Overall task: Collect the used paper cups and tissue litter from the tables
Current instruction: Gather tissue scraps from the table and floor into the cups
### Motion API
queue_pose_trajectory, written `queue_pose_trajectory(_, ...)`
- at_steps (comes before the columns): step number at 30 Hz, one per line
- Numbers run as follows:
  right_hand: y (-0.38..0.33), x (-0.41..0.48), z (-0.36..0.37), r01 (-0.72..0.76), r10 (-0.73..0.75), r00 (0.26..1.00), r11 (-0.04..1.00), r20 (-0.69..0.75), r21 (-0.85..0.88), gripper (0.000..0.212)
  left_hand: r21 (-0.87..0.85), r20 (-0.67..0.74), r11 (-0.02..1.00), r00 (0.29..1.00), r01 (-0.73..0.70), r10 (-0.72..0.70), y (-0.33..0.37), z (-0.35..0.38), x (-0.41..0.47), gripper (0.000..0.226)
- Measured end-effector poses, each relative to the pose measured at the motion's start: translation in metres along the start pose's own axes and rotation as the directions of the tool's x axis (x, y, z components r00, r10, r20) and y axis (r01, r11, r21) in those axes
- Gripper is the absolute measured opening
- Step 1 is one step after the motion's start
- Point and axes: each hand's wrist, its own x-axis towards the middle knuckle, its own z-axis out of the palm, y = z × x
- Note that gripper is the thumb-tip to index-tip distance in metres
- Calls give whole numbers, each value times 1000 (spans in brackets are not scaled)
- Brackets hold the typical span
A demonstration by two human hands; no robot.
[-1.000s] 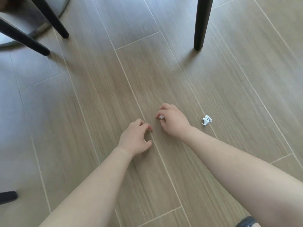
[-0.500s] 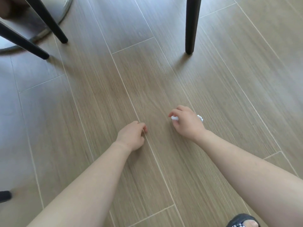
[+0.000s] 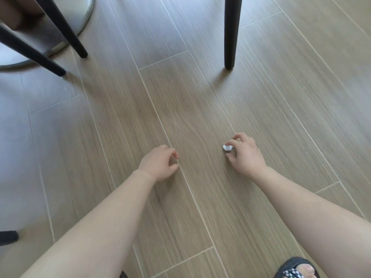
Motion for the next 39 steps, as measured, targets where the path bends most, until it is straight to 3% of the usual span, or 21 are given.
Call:
queue_pose_trajectory(5,-14,-2,13,32,-38,998,994,57,101,20,128,104,991,993,39,-52,-8,2,-10,48)
queue_pose_trajectory(10,-37,3,20,79,-112,979,979,172,190,14,166,172,976,971,138,-166,-14,11,-17,28)
queue_pose_trajectory(14,-43,5,16,126,-161,974,970,159,210,27,63,138,993,984,101,-109,-16,12,-18,16)
queue_pose_trajectory(19,-31,1,12,102,-122,980,986,159,129,37,-96,-29,994,998,45,-48,3,6,-10,9)
queue_pose_trajectory(22,-25,-3,14,105,-120,984,988,134,112,32,-148,-72,989,997,6,-17,24,6,-1,9)
queue_pose_trajectory(26,-21,-7,14,119,-127,988,989,88,92,16,-130,-76,989,996,-65,55,53,12,12,17)
queue_pose_trajectory(33,-15,-8,11,170,-183,979,977,92,128,35,-33,-29,993,994,-111,110,72,22,27,50)
queue_pose_trajectory(36,-13,-9,13,173,-192,973,974,129,144,38,-30,23,992,992,-122,123,76,26,30,49)
queue_pose_trajectory(39,-12,-11,18,172,-196,970,971,142,164,27,-44,35,991,991,-125,126,80,32,32,39)
